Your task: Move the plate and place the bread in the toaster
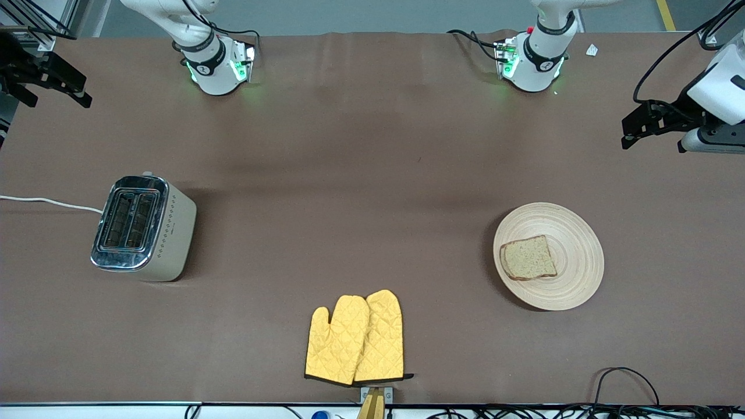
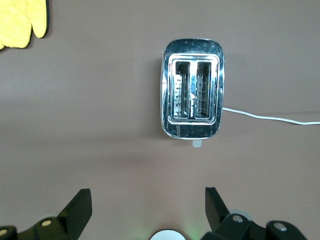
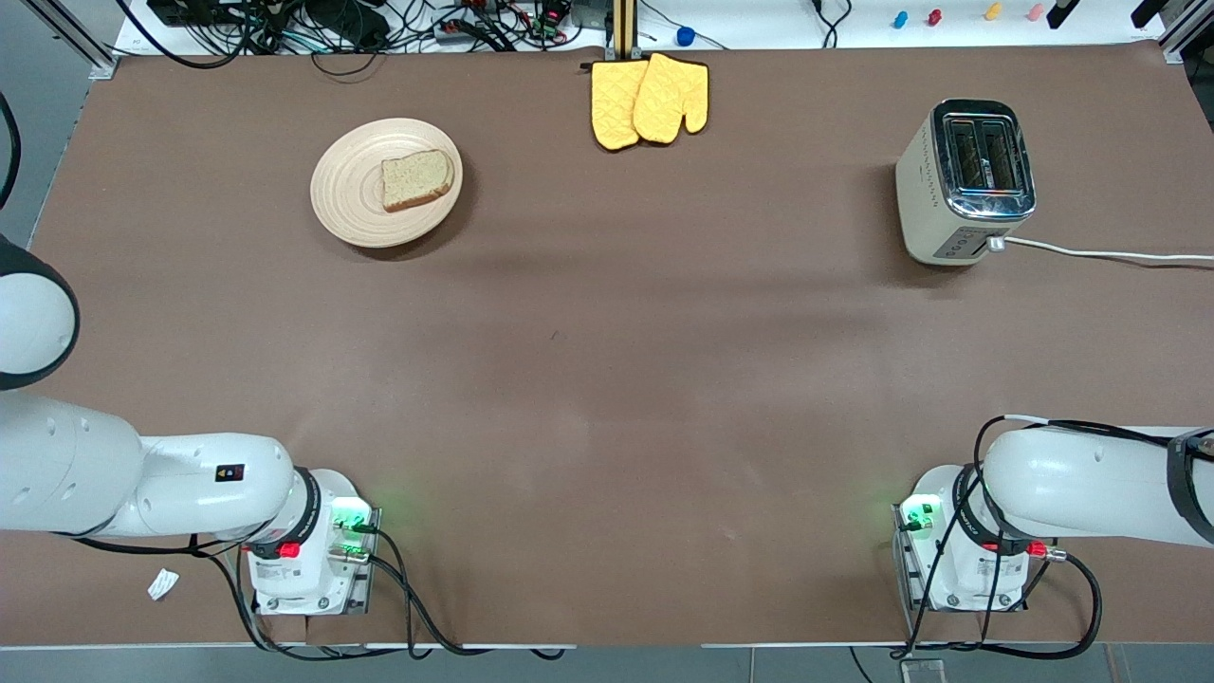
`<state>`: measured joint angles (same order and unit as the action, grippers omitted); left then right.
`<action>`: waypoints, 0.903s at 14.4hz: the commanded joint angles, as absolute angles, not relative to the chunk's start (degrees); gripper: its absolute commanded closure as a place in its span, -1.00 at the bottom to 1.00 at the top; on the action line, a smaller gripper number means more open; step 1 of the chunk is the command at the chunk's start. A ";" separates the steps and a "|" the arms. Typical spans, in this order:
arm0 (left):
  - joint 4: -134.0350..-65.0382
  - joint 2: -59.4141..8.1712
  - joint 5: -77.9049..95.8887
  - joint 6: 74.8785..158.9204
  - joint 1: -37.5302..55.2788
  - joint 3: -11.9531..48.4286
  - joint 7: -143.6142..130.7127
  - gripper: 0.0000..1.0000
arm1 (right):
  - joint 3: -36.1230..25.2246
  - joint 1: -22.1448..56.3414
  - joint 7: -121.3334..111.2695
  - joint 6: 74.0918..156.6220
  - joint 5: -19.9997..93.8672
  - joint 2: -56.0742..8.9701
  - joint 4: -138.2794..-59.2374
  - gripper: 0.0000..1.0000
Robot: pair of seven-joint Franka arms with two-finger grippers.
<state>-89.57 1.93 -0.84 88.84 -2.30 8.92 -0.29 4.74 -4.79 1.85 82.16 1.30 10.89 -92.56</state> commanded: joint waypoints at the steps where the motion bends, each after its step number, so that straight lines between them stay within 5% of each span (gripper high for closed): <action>1: -85.79 -1.30 -4.11 87.63 -1.67 9.23 -0.35 -1.00 | 5.01 -5.45 2.72 82.17 1.76 8.97 -90.79 -1.00; 5: -88.14 -4.65 -4.75 92.17 -1.76 10.28 -1.49 -1.00 | 5.01 -5.27 3.25 82.35 1.41 3.09 -85.63 -1.00; 13: -101.07 -11.06 -0.10 117.15 -12.38 10.20 1.05 -1.00 | 4.75 -6.77 3.25 84.64 1.58 1.23 -86.75 -1.00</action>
<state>-99.66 -9.91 -2.35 114.48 -10.04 9.82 0.09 4.21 -6.27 2.49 83.82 1.28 1.32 -86.61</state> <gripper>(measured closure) 0.000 0.000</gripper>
